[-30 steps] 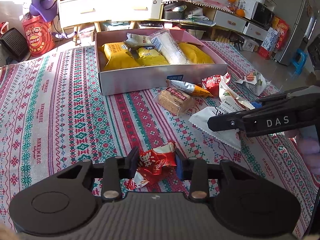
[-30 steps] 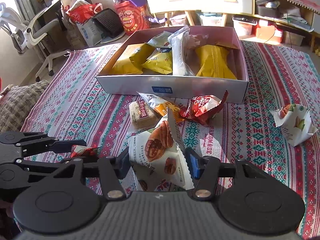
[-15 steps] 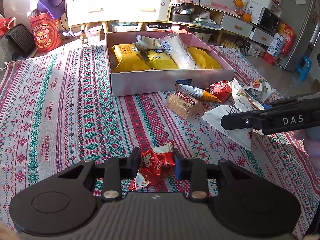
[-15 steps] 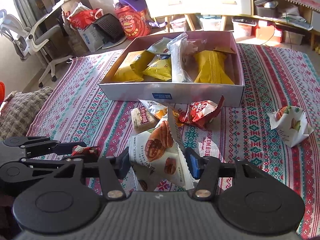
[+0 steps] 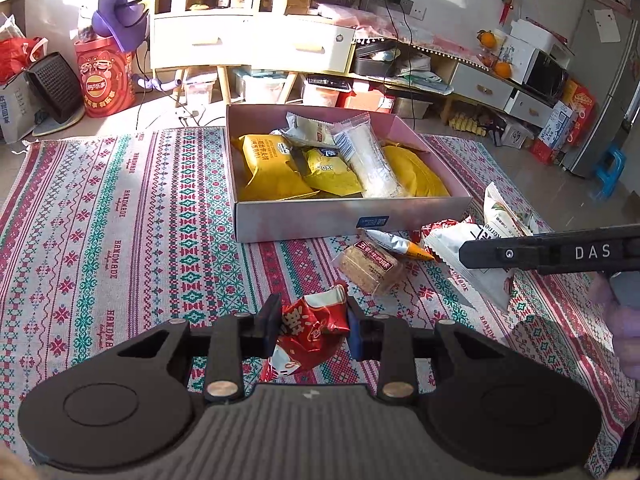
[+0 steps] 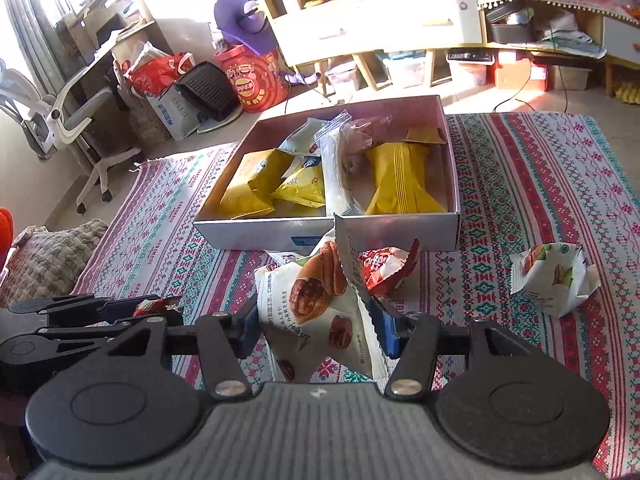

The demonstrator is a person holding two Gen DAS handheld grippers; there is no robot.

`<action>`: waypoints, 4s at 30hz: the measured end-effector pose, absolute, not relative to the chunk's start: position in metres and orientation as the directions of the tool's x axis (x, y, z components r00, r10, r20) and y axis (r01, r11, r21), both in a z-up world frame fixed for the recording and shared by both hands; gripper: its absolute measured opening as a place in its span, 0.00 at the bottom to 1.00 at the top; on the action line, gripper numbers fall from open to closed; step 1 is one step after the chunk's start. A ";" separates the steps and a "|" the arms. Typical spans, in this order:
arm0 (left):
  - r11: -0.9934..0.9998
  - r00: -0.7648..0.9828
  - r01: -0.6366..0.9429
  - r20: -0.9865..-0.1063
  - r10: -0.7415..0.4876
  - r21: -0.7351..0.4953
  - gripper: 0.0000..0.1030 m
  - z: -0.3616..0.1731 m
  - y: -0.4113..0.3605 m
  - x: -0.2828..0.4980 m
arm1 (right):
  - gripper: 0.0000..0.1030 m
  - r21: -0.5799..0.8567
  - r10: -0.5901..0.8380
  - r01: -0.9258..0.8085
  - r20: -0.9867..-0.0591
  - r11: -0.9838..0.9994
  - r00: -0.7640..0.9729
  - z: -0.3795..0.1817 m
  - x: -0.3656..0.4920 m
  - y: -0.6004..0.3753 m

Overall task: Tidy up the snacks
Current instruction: 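Carry the red snack bag and white peanut pouch over the box with both grippers, then open both grippers to drop the red bag and peanut pouch into the box, then move the left gripper to the brown bread pack while the right approaches the paper-wrapped pastry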

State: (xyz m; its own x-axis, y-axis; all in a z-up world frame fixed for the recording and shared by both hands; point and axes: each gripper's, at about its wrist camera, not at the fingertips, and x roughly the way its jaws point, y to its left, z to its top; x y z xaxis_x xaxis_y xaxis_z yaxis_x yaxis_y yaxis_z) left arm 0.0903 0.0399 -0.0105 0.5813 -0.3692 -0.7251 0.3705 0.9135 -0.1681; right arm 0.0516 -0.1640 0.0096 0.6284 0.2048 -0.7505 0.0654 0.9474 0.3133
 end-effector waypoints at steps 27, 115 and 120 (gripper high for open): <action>0.962 0.723 0.260 -0.644 -0.251 -0.082 0.38 0.011 -0.007 0.242 | 0.51 0.329 0.105 0.179 -0.688 0.927 0.718 0.017 0.151 -0.220; 0.911 0.615 0.406 -0.718 -0.326 -0.066 1.00 -0.062 -0.002 0.095 | 0.94 0.146 -0.001 0.169 -0.754 0.975 0.657 -0.015 0.020 -0.219; 0.895 0.608 0.442 -0.712 -0.350 -0.063 1.00 -0.073 -0.014 0.096 | 0.94 0.134 -0.046 0.225 -0.761 0.965 0.647 -0.024 0.019 -0.237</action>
State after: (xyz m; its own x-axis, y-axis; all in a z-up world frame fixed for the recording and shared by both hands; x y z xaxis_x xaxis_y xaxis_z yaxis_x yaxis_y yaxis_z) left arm 0.0962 -0.0138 -0.0734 0.6084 -0.3502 -0.7122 0.4418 0.8949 -0.0627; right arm 0.0187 -0.2365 -0.0238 0.6469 -0.0458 -0.7612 0.2254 0.9651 0.1335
